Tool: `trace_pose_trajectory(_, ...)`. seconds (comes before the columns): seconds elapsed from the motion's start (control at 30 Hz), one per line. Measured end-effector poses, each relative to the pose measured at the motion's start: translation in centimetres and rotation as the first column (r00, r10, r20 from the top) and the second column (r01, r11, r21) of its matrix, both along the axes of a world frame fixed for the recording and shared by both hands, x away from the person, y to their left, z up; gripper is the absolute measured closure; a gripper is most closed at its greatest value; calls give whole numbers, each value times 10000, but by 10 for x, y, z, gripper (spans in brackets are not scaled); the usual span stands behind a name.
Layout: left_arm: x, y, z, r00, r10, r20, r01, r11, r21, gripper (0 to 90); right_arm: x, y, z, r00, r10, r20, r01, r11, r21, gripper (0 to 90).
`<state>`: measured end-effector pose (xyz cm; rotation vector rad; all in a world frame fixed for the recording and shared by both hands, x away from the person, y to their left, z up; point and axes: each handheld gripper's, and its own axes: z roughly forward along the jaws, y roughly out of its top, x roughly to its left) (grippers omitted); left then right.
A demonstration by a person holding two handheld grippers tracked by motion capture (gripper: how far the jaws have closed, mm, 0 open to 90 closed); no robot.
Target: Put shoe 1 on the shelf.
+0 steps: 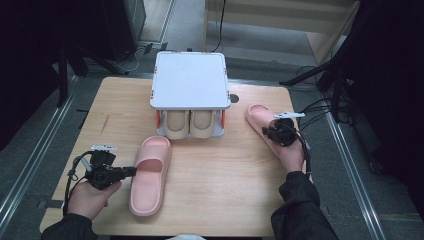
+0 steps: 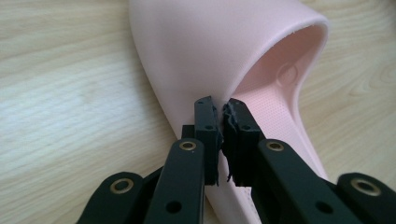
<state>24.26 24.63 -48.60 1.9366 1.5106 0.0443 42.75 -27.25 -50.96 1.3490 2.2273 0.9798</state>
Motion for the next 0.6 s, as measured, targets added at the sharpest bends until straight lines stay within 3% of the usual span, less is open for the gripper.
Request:
trace_pose_trajectory(0.07, 1, -6, -1, 9998, -164, 86, 162, 9997, 193, 846, 0, 0, 1, 10000, -30, -2, 30, 10000, -4, 810)
trace_pose_trajectory(0.2, 3, -9, -5, 9989, -451, -128, 454, 9988, 197, 838, -1, 1, 2, 10000, -30, 3, 30, 10000, -32, 827)
trace_pose_trajectory(0.33, 4, -6, -7, 9992, -347, -216, 350, 9993, 108, 815, -2, 1, 3, 9999, -74, -69, 74, 10000, 10, 835)
trace_pose_trajectory(0.6, 5, -2, -3, 9992, -399, 35, 400, 9992, -68, 676, -8, 1, 12, 9991, -322, -288, 325, 9994, 114, 852)
